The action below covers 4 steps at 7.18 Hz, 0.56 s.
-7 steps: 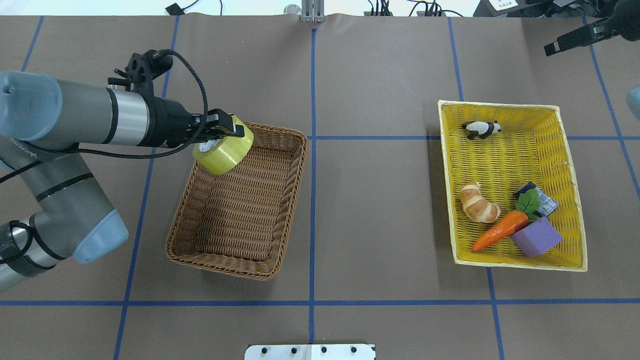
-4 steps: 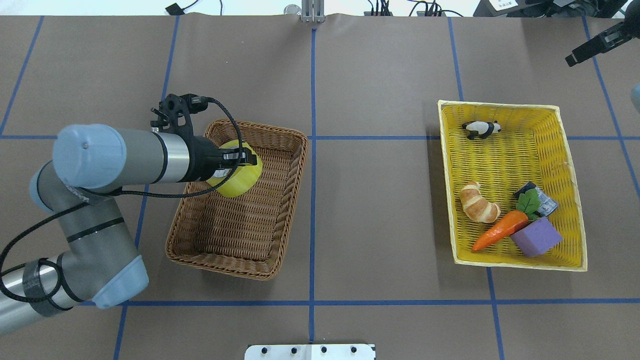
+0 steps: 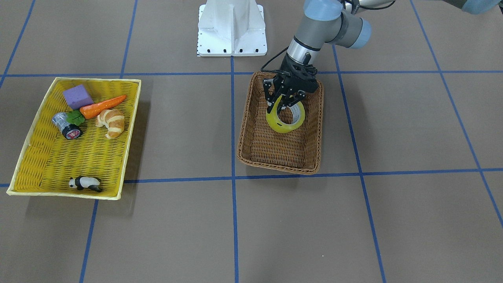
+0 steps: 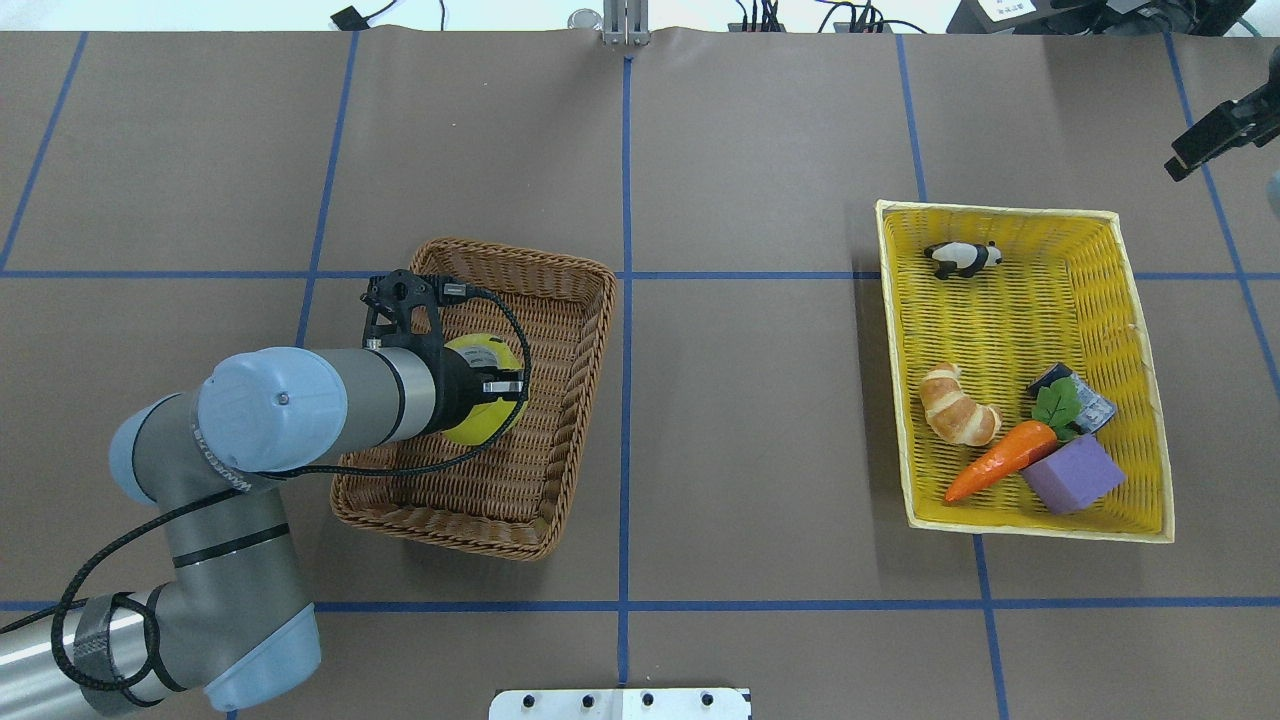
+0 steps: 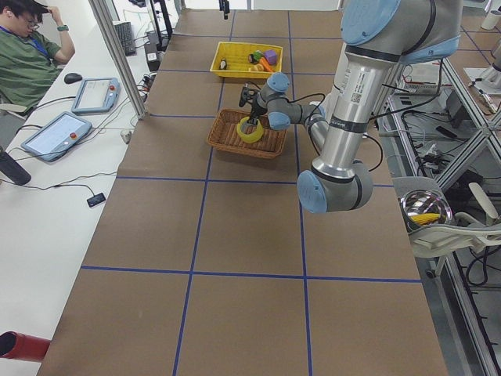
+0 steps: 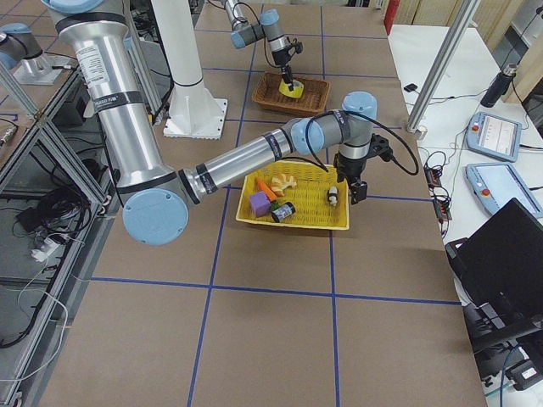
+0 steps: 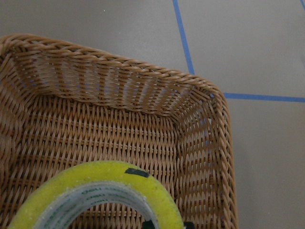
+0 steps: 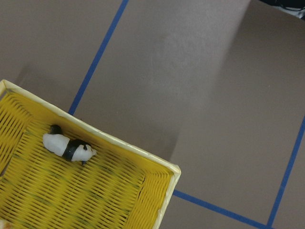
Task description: Move tape to another basket
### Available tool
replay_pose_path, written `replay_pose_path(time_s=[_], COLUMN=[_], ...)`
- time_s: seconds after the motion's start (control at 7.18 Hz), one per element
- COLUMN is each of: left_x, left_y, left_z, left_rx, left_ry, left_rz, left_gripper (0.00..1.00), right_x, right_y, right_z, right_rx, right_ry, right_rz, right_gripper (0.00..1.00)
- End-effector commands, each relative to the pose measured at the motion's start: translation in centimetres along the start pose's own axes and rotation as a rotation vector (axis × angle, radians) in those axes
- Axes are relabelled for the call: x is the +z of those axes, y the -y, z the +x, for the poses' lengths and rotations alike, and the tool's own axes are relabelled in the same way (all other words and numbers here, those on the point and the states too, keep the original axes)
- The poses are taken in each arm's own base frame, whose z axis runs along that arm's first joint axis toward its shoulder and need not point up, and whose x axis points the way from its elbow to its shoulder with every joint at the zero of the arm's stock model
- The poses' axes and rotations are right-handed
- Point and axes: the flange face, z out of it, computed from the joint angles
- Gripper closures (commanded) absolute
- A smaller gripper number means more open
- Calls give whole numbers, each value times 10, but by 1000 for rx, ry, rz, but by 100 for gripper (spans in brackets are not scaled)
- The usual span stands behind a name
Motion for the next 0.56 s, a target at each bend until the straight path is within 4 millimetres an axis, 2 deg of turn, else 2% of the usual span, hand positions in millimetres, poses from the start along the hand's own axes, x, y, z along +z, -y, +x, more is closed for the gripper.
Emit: replay_pose_path(time_s=[0.0,0.14,0.28,0.42], left_x=[-35,-63,-107,-132], left_y=[0,2,9,26], left_z=[12,17,22,9], left_rx=[13,45,211,233], left_ry=[70,153,170,205], left_rz=[-4,-39,-54,-40], left_gripper=[1,1,1,1], right_x=[-5,-9,-8,-7], right_y=[-5,-6,-10,-20], right_z=[-9,-8,-2,10], right_rx=[32,62,76,69], right_ry=[51,61,61,59], right_rz=[-48,-73,-81,-84], right_gripper=[0,0,0,0])
